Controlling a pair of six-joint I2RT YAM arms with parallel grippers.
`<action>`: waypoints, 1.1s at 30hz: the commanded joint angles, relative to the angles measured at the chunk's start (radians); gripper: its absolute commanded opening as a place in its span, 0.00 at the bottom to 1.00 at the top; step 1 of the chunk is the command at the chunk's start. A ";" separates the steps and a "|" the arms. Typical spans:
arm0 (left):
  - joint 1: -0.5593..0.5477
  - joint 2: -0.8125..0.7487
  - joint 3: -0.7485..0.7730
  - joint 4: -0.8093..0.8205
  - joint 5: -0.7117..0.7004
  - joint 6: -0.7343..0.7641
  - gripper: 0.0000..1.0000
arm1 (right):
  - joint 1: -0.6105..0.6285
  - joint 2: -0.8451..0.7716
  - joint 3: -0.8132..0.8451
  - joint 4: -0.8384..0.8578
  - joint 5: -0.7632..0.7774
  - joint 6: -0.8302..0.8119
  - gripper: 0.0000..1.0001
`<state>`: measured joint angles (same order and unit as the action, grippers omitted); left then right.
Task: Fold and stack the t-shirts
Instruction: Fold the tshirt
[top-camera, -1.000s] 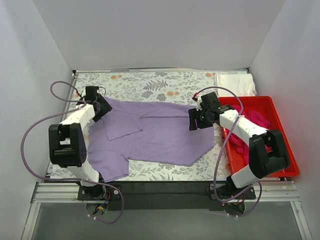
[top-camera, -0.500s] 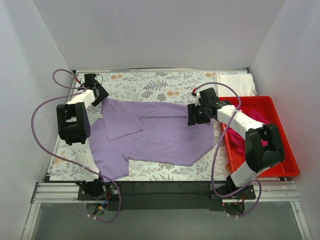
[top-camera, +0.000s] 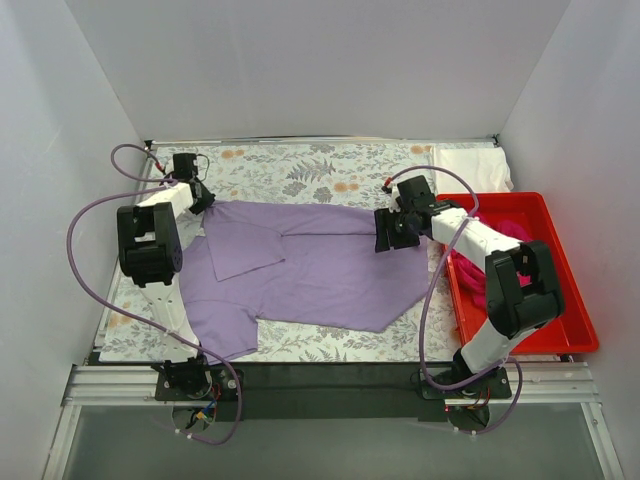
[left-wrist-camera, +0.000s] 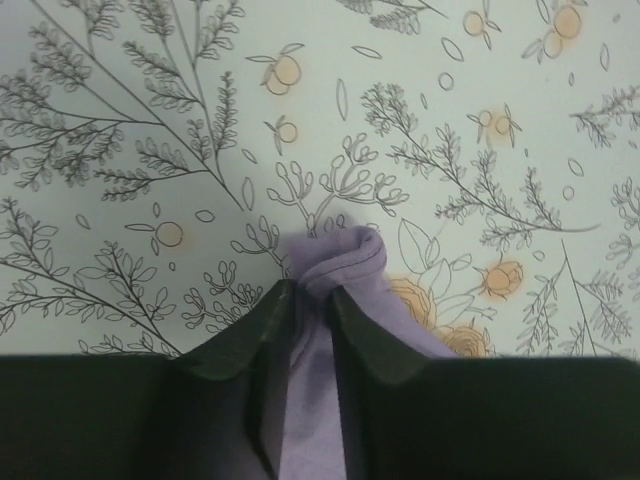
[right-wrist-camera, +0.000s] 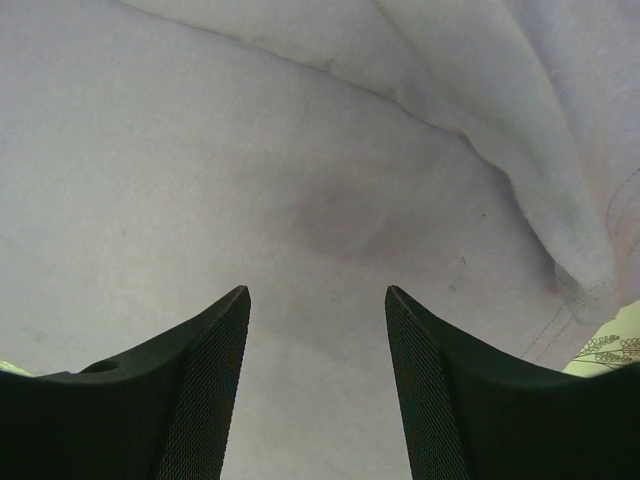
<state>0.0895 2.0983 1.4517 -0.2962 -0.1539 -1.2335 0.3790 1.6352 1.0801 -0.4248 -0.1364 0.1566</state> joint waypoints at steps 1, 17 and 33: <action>0.012 -0.018 -0.034 -0.018 -0.139 0.022 0.19 | -0.006 0.015 0.066 0.026 0.015 0.001 0.53; 0.096 -0.121 -0.001 -0.032 -0.131 0.114 0.45 | -0.020 0.120 0.245 0.046 0.185 -0.143 0.52; -0.318 -0.495 -0.240 -0.081 0.006 0.239 0.64 | -0.166 0.271 0.399 0.078 0.100 -0.029 0.46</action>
<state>-0.1627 1.6390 1.2755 -0.3576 -0.2077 -1.0748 0.2295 1.8671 1.4250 -0.3820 -0.0017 0.0914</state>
